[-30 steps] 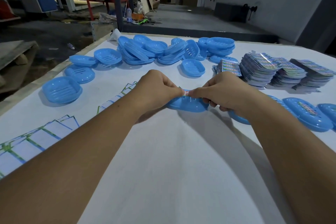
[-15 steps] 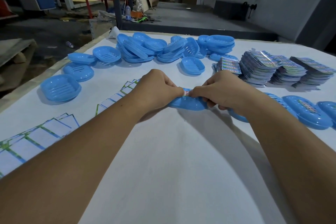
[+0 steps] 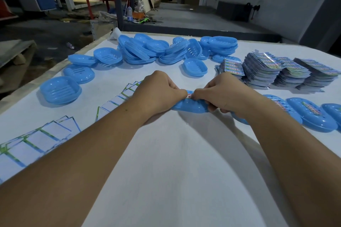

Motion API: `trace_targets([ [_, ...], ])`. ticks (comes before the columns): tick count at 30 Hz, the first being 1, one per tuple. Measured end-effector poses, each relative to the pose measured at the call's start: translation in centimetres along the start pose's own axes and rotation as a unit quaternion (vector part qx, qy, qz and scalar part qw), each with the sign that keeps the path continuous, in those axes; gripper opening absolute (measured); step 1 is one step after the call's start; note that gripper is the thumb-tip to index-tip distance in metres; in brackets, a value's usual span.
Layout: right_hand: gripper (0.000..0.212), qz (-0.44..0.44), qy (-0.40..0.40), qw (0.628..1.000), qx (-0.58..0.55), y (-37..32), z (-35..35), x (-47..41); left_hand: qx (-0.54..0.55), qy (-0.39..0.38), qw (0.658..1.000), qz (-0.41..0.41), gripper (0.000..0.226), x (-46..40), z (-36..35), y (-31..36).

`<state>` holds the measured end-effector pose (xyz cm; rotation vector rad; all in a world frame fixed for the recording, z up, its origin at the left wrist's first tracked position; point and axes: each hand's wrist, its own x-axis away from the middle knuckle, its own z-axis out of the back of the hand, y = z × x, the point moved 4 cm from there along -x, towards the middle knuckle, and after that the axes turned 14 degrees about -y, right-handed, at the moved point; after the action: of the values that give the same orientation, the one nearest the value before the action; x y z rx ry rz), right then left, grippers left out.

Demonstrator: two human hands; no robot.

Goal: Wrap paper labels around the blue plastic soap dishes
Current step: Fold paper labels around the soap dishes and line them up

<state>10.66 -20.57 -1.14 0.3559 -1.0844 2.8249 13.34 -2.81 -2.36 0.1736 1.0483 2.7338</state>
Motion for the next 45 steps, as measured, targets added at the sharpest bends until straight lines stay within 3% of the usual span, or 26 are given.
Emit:
trace_targets([
  [8,0.045,0.011,0.088,0.99,0.107,-0.7,-0.4,0.0,-0.164,0.072,0.984,-0.002,0.03,0.0,0.0,1.3],
  [18,0.044,0.006,0.103,0.985,0.141,-0.9,-0.3,-0.1,-0.272,0.111,0.955,-0.045,0.03,0.3,0.0,2.2],
  [22,0.051,0.004,0.107,0.983,0.147,-0.6,-0.2,-0.2,-0.254,0.091,0.963,-0.03,0.035,0.0,0.1,1.4],
  [28,0.053,0.016,0.117,0.986,0.115,0.0,0.7,-0.4,-0.141,0.101,0.985,-0.01,0.039,-0.6,0.9,-0.2],
  [32,0.038,0.092,0.183,0.974,0.093,-0.3,1.8,-0.1,-0.128,0.134,0.982,-0.015,0.037,-0.9,2.0,-0.7],
  [35,0.02,0.176,0.12,0.973,0.094,-1.1,0.8,0.1,-0.128,0.139,0.982,-0.021,0.035,-0.9,2.2,-0.8],
  [39,0.052,0.225,0.023,0.963,0.146,-1.7,-1.6,0.3,-0.117,0.14,0.983,-0.034,0.033,-0.9,2.0,-0.7],
  [45,0.062,0.175,0.046,0.96,0.213,-1.5,-1.5,0.0,-0.119,0.127,0.984,-0.029,0.03,-0.9,1.6,-0.7],
])
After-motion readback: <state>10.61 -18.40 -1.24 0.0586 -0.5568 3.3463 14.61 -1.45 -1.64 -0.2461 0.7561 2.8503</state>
